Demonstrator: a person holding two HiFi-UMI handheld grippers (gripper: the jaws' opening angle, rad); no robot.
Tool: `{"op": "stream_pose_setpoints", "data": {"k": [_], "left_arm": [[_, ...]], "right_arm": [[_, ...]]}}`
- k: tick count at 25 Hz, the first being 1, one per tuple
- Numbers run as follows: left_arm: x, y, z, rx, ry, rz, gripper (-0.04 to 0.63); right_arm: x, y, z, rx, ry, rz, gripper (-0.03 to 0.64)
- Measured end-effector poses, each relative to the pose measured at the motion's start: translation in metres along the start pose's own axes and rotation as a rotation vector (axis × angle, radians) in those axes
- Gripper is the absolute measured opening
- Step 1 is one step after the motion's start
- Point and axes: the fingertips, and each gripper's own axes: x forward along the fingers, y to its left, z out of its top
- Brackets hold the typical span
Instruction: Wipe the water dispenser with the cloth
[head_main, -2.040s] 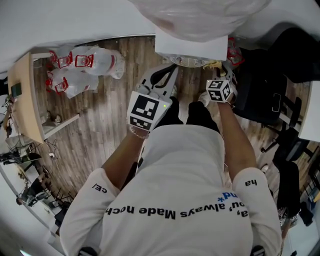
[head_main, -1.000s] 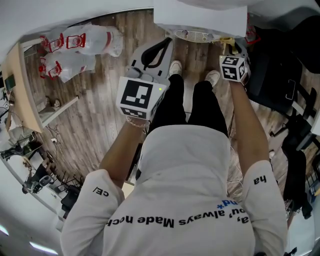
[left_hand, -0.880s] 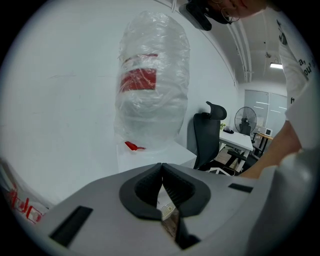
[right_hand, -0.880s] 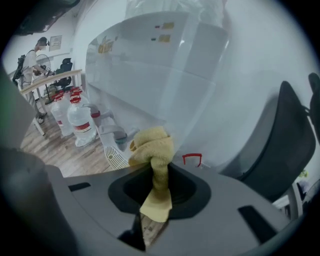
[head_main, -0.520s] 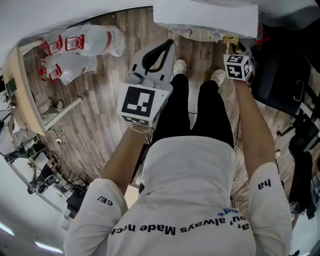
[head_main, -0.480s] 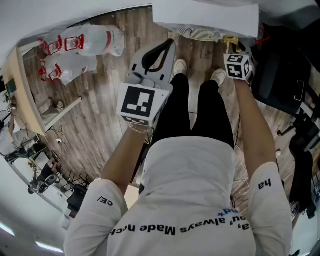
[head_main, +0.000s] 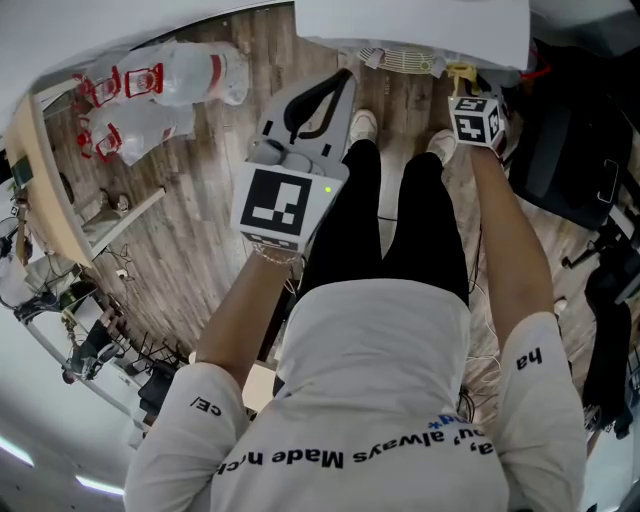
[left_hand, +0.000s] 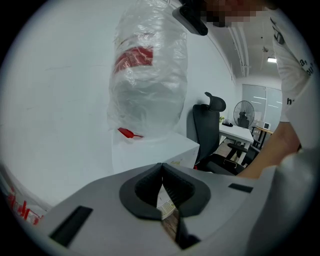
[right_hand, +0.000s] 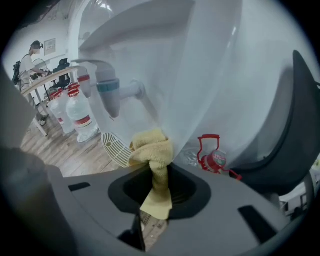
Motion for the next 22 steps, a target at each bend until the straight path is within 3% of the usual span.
{"op": "stream_pose_setpoints", "data": {"k": [15,22], "left_arm": [[-0.001,0.001,-0.009,-0.006,0.019,0.012,0.02],[-0.008,0.004,-0.012,-0.01,0.025,0.021,0.02]], "right_arm": [[0.041,0.014,-0.023,0.01,0.079,0.042,0.087],[0.013,0.011,-0.011,0.069,0.021,0.049,0.089]]}}
